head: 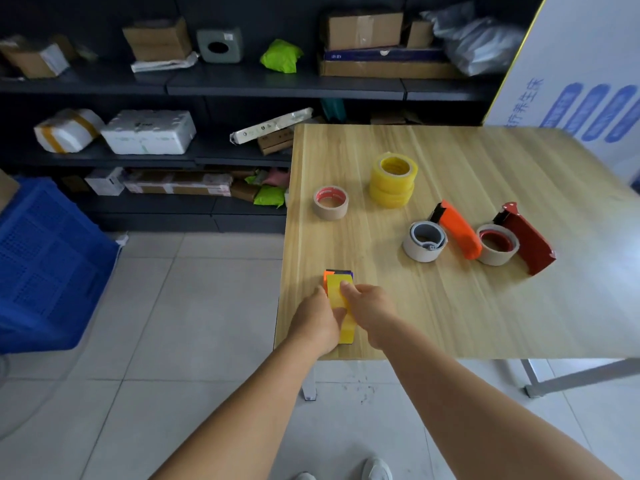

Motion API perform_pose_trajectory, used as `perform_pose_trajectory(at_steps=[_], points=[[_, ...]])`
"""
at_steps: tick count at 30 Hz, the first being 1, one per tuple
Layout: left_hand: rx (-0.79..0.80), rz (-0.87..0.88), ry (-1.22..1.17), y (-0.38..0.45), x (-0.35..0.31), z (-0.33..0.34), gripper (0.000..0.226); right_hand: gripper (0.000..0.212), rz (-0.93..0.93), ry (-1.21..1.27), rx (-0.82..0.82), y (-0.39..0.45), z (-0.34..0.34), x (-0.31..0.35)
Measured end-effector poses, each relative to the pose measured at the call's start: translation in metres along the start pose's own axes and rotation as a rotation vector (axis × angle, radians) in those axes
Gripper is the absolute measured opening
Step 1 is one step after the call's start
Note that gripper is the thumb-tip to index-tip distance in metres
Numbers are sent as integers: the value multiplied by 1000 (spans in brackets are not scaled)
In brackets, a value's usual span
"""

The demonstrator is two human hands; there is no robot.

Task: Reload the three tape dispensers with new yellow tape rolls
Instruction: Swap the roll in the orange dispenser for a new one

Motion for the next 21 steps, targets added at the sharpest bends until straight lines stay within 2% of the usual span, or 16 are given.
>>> perform_pose_trajectory(at_steps=[2, 3, 7, 11, 16, 21], points=[[-39, 75, 114, 0, -6, -3, 61, 31, -82, -100, -29, -5, -6, 8], [-49, 121, 159, 0, -10, -3, 67, 32, -121, -164, -39, -7, -9, 10], [-24, 249, 359, 1, -27, -3, 68, 53, -222, -457, -86, -14, -25, 12], [0, 291, 501, 6, -48, 0, 67, 56, -304, -660, -145, -18, -50, 12], [56, 347, 541, 18, -76, 20, 68, 60, -336, -764, -195, -15, -83, 7], [105, 373, 542, 39, -110, 54, 69, 61, -323, -757, -218, 12, -124, -2]])
Point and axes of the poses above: each hand's wrist, its own y-axis towards the middle knuckle, its own z-axis out of the palm, x = y × z, the point moved 8 cm from there along y, towards the middle knuckle, and after that the axes turned 11 degrees about -y, right-handed, at the moved point
